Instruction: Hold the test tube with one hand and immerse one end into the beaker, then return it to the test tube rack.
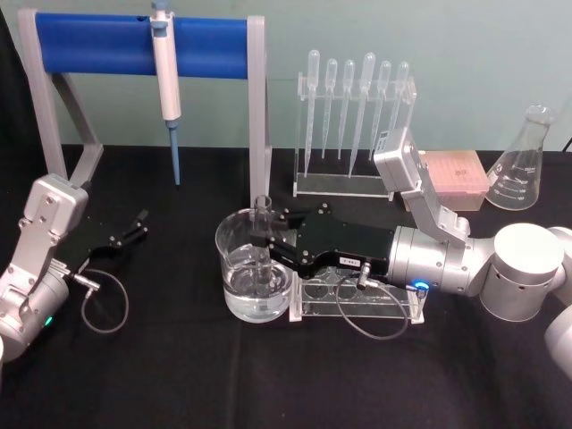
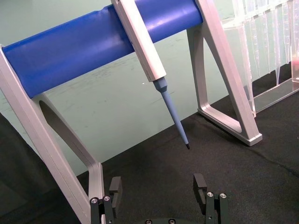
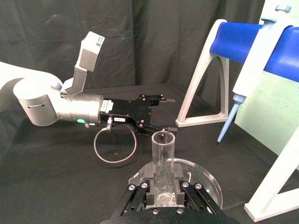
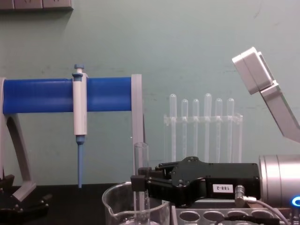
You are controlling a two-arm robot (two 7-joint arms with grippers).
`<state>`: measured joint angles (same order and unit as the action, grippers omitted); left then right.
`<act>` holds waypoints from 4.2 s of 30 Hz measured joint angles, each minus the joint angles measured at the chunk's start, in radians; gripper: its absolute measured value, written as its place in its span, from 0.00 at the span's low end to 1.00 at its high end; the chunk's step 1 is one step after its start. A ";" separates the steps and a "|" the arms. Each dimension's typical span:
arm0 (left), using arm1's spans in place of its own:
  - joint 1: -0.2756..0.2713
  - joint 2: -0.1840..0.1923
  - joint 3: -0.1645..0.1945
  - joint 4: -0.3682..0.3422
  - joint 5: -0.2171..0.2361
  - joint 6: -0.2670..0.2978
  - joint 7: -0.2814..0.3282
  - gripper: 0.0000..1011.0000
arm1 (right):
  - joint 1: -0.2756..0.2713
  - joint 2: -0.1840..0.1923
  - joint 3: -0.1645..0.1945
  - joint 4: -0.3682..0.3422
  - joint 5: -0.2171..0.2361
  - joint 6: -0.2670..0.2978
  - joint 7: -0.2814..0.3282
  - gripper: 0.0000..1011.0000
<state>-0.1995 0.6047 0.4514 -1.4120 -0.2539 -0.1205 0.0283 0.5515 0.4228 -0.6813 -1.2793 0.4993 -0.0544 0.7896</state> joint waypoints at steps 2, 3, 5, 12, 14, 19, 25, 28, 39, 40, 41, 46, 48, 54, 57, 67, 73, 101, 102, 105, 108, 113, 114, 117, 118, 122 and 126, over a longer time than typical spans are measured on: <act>0.000 0.000 0.000 0.000 0.000 0.000 0.000 0.99 | 0.000 0.000 0.000 0.000 0.000 0.000 0.000 0.23; 0.000 0.000 0.000 0.000 0.000 0.000 0.000 0.99 | 0.000 0.000 0.000 0.000 0.000 0.000 0.000 0.23; 0.000 0.000 0.000 0.000 0.000 0.000 0.000 0.99 | 0.000 0.000 0.000 0.000 0.000 0.000 0.000 0.23; 0.000 0.000 0.000 0.000 0.000 0.000 0.000 0.99 | 0.000 0.000 0.000 0.000 0.000 0.000 0.000 0.23; 0.000 0.000 0.000 0.000 0.000 0.000 0.000 0.99 | 0.000 0.000 0.000 0.000 0.000 0.000 0.000 0.23; 0.000 0.000 0.000 0.000 0.000 0.000 0.000 0.99 | 0.000 0.000 0.000 0.000 0.000 0.000 0.000 0.23; 0.000 0.000 0.000 0.000 0.000 0.000 0.000 0.99 | 0.000 0.000 0.000 0.000 0.000 0.000 0.000 0.23; 0.000 0.000 0.000 0.000 0.000 0.000 0.000 0.99 | 0.000 0.000 0.000 0.000 0.000 0.000 0.000 0.23; 0.000 0.000 0.000 0.000 0.000 0.000 0.000 0.99 | 0.000 0.000 0.000 0.000 0.000 0.000 0.000 0.23; 0.000 0.000 0.000 0.000 0.000 0.000 0.000 0.99 | 0.000 0.000 0.000 0.000 0.000 0.000 0.000 0.23; 0.000 0.000 0.000 0.000 0.000 0.000 0.000 0.99 | 0.000 0.000 0.000 0.000 0.000 0.000 0.000 0.23; 0.000 0.000 0.000 0.000 0.000 0.000 0.000 0.99 | 0.000 0.000 0.000 0.000 0.000 0.000 0.000 0.23; 0.000 0.000 0.000 0.000 0.000 0.000 0.000 0.99 | 0.000 0.000 0.000 0.000 0.000 0.000 0.000 0.23; 0.000 0.000 0.000 0.000 0.000 0.000 0.000 0.99 | 0.000 0.000 0.000 0.000 0.000 0.000 0.000 0.23; 0.000 0.000 0.000 0.000 0.000 0.000 0.000 0.99 | 0.000 0.000 0.000 0.000 0.000 0.000 0.000 0.23; 0.000 0.000 0.000 0.000 0.000 0.000 0.000 0.99 | 0.000 0.000 0.000 0.000 0.000 0.000 0.000 0.23; 0.000 0.000 0.000 0.000 0.000 0.000 0.000 0.99 | 0.000 0.000 0.000 0.000 0.000 0.000 0.000 0.23; 0.000 0.000 0.000 0.000 0.000 0.000 0.000 0.99 | 0.000 0.000 0.000 0.000 0.000 0.000 0.000 0.23; 0.000 0.000 0.000 0.000 0.000 0.000 0.000 0.99 | 0.000 0.000 0.000 0.000 0.000 0.000 0.000 0.23; 0.000 0.000 0.000 0.000 0.000 0.000 0.000 0.99 | 0.000 0.000 0.000 0.000 0.000 0.000 0.000 0.23; 0.000 0.000 0.000 0.000 0.000 0.000 0.000 0.99 | 0.000 0.000 0.000 0.000 0.000 0.000 0.000 0.23; 0.000 0.000 0.000 0.000 0.000 0.000 0.000 0.99 | 0.000 0.000 0.000 0.000 0.000 0.000 0.000 0.23; 0.000 0.000 0.000 0.000 0.000 0.000 0.000 0.99 | 0.000 0.000 0.000 0.000 0.000 0.000 0.000 0.23; 0.000 0.000 0.000 0.000 0.000 0.000 0.000 0.99 | 0.000 0.000 0.000 0.000 0.000 0.000 0.000 0.23; 0.000 0.000 0.000 0.000 0.000 0.000 0.000 0.99 | 0.000 0.000 0.000 0.000 0.000 0.000 0.000 0.23; 0.000 0.000 0.000 0.000 0.000 0.000 0.000 0.99 | 0.000 0.000 0.000 0.000 0.000 0.000 0.000 0.23; 0.000 0.000 0.000 0.000 0.000 0.000 0.000 0.99 | 0.000 0.000 0.000 0.000 0.000 0.000 0.000 0.23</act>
<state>-0.1995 0.6047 0.4514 -1.4120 -0.2539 -0.1205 0.0283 0.5515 0.4228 -0.6812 -1.2792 0.4993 -0.0543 0.7895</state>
